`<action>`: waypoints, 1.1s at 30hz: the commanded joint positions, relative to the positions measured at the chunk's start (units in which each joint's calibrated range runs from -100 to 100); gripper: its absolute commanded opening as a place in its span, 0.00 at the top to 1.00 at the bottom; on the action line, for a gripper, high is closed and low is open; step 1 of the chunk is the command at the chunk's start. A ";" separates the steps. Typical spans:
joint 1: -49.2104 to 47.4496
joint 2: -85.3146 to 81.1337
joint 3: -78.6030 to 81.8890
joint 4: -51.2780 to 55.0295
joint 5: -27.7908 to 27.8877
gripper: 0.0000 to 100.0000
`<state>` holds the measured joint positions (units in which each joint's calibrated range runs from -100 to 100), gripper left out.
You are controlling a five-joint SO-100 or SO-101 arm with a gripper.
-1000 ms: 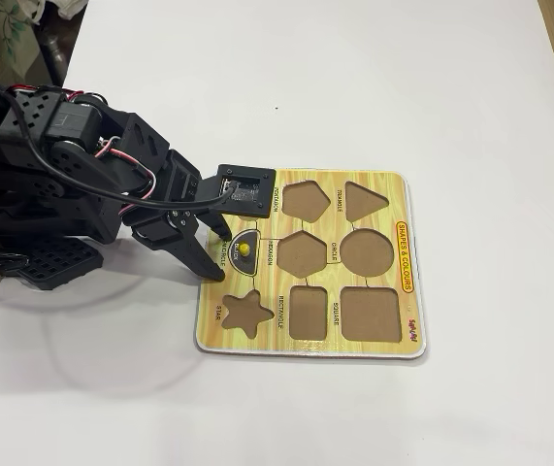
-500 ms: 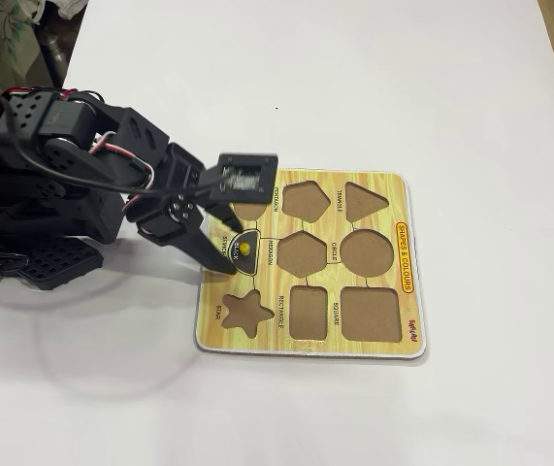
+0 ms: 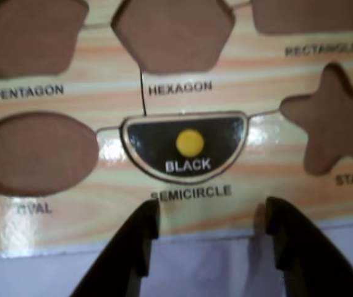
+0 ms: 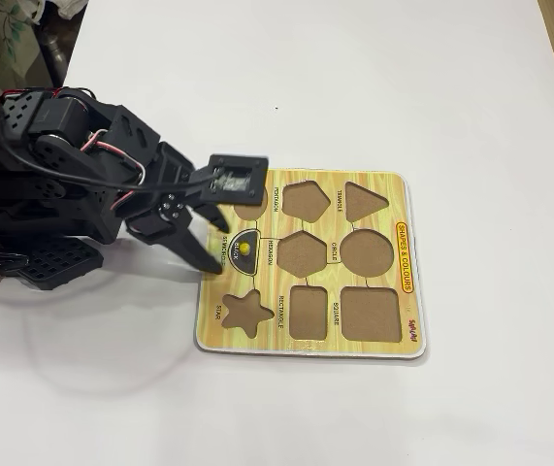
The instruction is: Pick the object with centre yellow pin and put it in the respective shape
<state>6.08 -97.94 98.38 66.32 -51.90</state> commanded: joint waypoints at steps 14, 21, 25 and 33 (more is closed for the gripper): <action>0.07 -0.22 0.18 9.39 0.28 0.80; 0.07 -0.22 0.18 9.39 0.28 0.80; 0.07 -0.22 0.18 9.39 0.33 0.80; 0.07 -0.22 0.18 9.39 0.33 0.80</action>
<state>6.08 -99.23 98.38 74.72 -51.79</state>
